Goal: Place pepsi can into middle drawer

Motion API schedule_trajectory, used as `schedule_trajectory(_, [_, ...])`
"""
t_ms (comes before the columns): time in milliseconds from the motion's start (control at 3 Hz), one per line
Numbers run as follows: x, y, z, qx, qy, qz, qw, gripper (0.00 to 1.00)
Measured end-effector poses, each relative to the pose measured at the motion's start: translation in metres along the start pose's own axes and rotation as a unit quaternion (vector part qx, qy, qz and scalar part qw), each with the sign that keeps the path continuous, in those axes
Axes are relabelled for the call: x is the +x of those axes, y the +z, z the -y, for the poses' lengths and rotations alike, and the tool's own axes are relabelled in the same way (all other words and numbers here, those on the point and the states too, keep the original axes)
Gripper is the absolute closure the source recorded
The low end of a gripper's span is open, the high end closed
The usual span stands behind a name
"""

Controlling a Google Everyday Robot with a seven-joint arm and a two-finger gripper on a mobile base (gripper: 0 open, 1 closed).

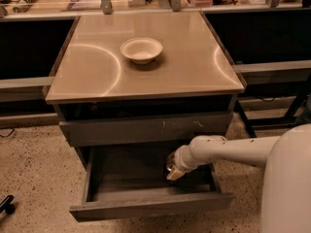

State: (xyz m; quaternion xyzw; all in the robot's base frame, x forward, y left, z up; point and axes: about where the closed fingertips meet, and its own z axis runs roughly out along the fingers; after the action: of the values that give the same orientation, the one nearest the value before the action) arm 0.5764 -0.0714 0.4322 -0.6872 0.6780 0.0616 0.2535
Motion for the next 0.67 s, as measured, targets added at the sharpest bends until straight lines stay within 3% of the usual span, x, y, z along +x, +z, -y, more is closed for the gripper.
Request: schedule_trajectory(667, [0.0,0.0,0.0,0.0,0.0,0.0,1.0,0.58])
